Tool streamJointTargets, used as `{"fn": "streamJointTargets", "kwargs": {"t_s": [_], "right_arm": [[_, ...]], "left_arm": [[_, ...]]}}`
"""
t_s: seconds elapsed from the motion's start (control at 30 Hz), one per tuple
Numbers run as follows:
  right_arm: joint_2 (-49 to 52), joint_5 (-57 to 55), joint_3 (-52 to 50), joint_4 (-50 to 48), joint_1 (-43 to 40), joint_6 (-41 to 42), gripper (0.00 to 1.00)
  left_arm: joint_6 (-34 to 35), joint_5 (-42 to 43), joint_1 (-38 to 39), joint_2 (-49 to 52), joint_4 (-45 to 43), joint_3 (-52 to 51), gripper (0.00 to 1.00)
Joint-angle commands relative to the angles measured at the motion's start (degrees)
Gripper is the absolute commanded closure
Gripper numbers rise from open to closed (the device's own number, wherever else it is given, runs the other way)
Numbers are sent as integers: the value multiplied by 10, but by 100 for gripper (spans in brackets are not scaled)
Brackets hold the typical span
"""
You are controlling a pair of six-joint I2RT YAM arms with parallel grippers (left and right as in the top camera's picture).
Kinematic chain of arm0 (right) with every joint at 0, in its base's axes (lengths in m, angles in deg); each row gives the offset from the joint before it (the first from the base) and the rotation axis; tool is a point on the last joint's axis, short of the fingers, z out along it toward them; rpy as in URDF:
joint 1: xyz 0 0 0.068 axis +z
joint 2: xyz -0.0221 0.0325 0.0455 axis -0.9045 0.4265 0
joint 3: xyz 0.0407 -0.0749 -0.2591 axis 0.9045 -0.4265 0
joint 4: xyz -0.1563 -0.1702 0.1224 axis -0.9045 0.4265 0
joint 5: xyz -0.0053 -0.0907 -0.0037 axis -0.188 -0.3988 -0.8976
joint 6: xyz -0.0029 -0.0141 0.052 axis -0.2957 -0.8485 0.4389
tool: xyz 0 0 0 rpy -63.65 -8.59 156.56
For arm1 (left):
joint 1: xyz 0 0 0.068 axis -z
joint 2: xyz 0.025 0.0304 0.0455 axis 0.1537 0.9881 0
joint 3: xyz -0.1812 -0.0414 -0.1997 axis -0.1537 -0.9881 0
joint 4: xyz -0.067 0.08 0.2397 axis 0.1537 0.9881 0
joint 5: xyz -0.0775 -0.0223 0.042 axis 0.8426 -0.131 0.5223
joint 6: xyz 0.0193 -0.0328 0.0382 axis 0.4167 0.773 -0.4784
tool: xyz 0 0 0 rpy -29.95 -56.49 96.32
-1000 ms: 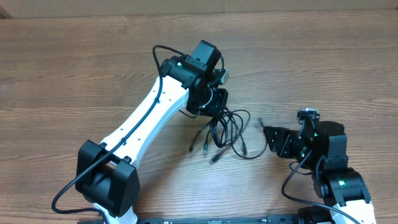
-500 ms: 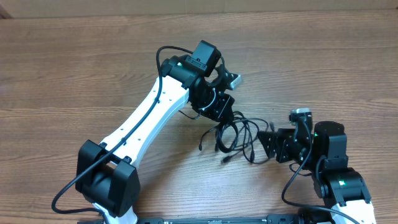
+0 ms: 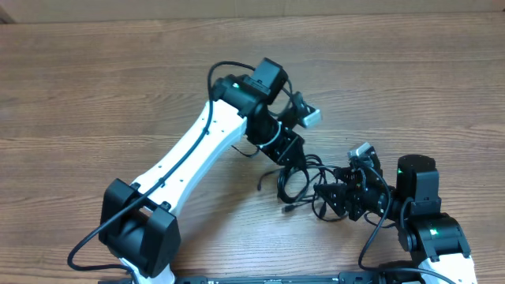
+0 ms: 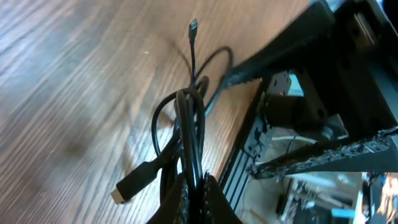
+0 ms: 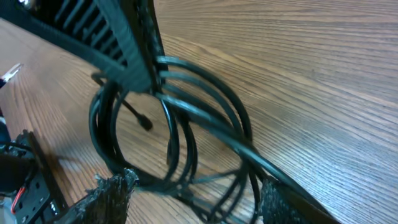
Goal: Untangle cables
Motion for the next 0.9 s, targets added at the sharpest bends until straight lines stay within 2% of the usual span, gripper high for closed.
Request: {"fn": "streamJointTargets", "kwargs": {"t_s": [0.0,0.1,0.2,0.5,0.57,0.73,0.87], "right_arm": [[-2,16,12,-2,2,-20,34],[-2,17,12,-2,2,-20,36],[-3,32,12,-2,2,-32,40],[-3,48,12,-4,2,-47,38],[-2,48,12,-7,2,-47,36],[-2,30,12,-7,2,-47,34],[-2,24,12,-6,2,-47,33]], "left_arm": [[-52,24,22,-10,0,8,96],[-60,15,27,-10,0,8,96],[-60,-34,28,-10,5,8,96],[-86,-53,28,-10,43,8,96],[-89,-42,28,-10,46,8,96],[-156,37,29,-10,66,8,96],[-160,70,29,-10,66,8,96]]}}
